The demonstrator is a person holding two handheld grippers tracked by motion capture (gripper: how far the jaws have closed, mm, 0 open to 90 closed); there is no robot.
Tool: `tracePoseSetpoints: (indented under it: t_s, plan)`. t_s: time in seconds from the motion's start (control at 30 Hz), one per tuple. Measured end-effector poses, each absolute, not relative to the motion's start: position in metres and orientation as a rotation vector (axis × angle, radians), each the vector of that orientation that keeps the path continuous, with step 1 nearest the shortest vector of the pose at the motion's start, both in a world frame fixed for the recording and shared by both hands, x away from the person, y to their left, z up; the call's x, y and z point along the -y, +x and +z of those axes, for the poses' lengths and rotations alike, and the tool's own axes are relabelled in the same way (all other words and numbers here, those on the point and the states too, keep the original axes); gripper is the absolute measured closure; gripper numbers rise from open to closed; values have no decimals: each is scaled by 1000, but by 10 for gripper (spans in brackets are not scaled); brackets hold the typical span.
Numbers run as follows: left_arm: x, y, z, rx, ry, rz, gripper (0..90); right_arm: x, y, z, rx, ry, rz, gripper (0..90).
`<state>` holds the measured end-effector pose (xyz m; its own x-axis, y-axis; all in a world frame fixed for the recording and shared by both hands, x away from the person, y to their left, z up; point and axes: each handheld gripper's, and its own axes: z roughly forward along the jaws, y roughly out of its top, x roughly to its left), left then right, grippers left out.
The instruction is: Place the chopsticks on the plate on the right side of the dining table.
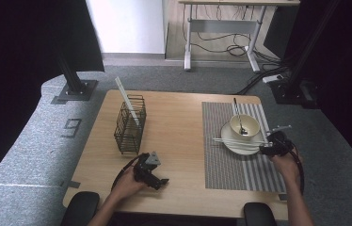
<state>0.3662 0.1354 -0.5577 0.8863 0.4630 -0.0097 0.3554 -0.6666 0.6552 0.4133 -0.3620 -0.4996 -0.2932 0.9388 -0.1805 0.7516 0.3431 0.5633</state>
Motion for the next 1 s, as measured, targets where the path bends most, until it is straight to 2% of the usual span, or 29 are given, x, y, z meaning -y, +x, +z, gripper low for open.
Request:
tracePoseSetpoints:
  t_s: [0.23,0.37,0.43,0.83,1.0]
  plan:
    - [-135,366,-558,-585,2365,206,0,345,393,-491,-2115,1427,674,219]
    - [-135,366,-558,-583,2364,207,0,329,381,-487,-2080,1392,757,102]
    - [-135,366,-558,-582,2365,207,0,320,377,-487,-2039,1376,774,0]
    - [-135,366,-558,-582,2368,206,0,283,372,-501,-2054,1352,954,0]
    - [-135,366,-558,-582,2368,206,0,268,375,-519,-2071,1323,950,0]
